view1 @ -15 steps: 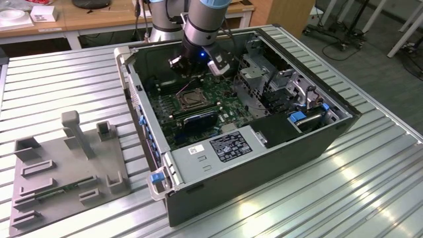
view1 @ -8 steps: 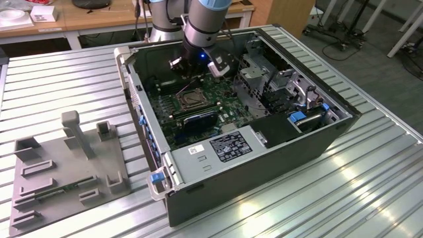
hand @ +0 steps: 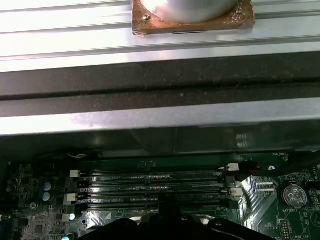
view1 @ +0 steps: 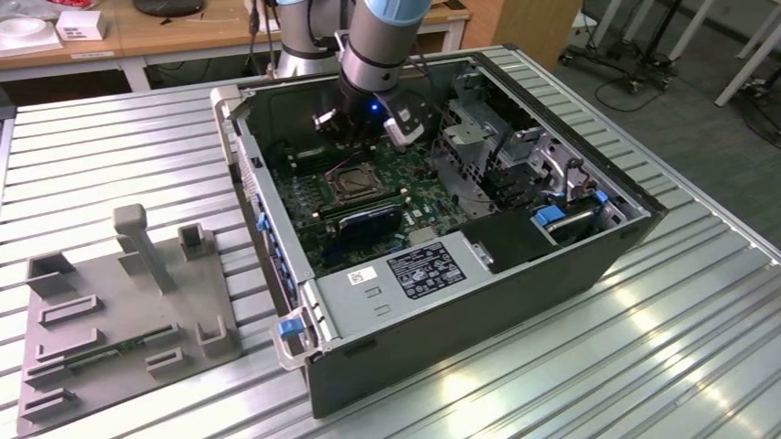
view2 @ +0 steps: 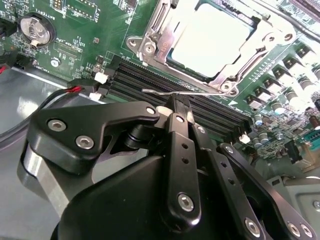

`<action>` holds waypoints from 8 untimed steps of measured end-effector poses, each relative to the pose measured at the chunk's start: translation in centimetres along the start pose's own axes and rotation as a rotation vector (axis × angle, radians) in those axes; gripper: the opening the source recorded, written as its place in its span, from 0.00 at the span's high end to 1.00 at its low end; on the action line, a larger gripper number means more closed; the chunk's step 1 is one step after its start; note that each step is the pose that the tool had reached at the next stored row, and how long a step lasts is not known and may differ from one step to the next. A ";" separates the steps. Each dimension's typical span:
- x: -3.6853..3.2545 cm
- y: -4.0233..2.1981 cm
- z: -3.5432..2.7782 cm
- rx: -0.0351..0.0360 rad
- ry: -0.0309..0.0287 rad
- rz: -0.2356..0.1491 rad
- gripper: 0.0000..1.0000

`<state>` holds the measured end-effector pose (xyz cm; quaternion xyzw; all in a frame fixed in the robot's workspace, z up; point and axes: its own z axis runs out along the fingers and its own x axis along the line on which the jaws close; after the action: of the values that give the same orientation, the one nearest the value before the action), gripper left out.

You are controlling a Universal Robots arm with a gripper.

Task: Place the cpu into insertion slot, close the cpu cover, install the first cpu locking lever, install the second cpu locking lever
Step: 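Install the first cpu locking lever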

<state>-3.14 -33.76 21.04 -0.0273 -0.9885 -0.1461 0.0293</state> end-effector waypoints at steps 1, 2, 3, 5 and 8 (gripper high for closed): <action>0.00 -0.02 0.05 0.0000 0.0000 0.000 0.89; -0.01 -0.03 0.10 0.0001 0.0000 0.000 0.89; -0.01 -0.03 0.13 0.0001 0.0000 0.000 0.89; -0.02 -0.01 0.19 0.0003 0.0000 0.000 0.89; -0.01 -0.01 0.27 0.0001 0.0000 0.000 0.89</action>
<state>-3.14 -33.70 20.78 -0.0273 -0.9885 -0.1461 0.0292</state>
